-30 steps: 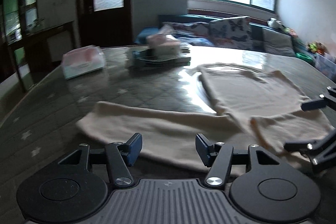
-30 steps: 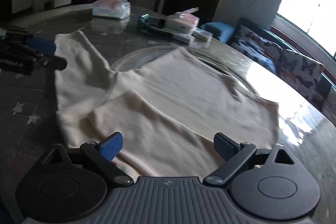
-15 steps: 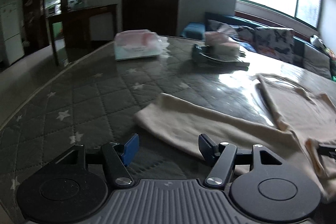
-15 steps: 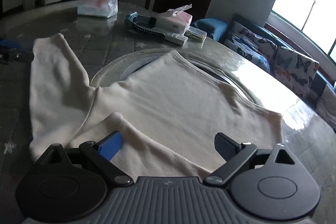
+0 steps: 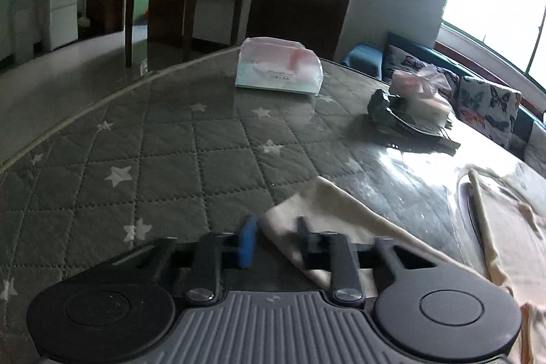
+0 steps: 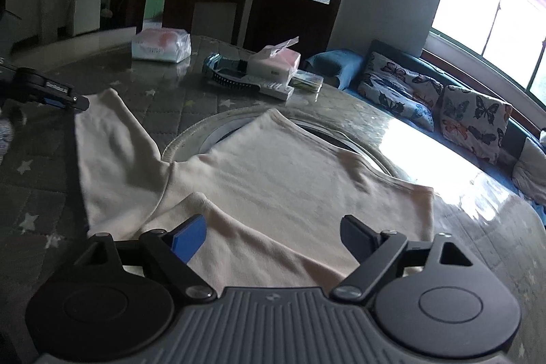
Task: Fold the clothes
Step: 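Grasp the other side edge with the left gripper and lift it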
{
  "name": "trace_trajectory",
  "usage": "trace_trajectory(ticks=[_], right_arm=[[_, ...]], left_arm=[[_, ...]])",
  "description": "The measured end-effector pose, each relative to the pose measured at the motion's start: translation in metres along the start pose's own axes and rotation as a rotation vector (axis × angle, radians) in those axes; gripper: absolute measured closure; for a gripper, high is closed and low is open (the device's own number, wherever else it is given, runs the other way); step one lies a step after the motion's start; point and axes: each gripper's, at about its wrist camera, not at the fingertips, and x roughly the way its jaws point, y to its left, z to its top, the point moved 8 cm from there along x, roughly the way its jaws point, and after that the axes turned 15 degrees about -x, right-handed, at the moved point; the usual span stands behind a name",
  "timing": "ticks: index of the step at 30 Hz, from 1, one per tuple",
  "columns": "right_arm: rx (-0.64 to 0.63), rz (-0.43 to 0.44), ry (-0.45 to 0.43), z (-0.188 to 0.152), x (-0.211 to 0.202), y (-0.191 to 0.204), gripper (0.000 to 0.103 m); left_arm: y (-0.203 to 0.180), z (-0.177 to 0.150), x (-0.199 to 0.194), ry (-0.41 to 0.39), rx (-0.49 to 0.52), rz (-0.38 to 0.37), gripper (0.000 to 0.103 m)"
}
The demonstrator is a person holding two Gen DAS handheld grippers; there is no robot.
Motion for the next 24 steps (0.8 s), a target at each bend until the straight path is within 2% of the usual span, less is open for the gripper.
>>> trace_trajectory(ticks=[2, 5, 8, 15, 24], right_arm=[[0.011, -0.001, -0.009, -0.002, -0.008, -0.002, 0.017], [0.029, -0.003, -0.014, -0.007, -0.015, -0.004, 0.018], [0.065, -0.004, -0.005, -0.018, -0.018, -0.009, 0.019], [0.161, -0.018, 0.007, -0.048, -0.027, -0.026, 0.021], [0.257, -0.062, -0.020, -0.078, -0.047, -0.053, 0.021]], left_arm=[[0.001, 0.002, 0.000, 0.008, -0.025, -0.011, 0.097], [-0.007, 0.001, -0.008, 0.003, -0.034, -0.052, 0.098], [-0.032, -0.004, -0.027, 0.010, 0.001, -0.129, 0.098], [-0.136, -0.044, -0.090, 0.045, 0.201, -0.375, 0.098], [-0.256, -0.118, -0.137, 0.144, 0.387, -0.631, 0.098]])
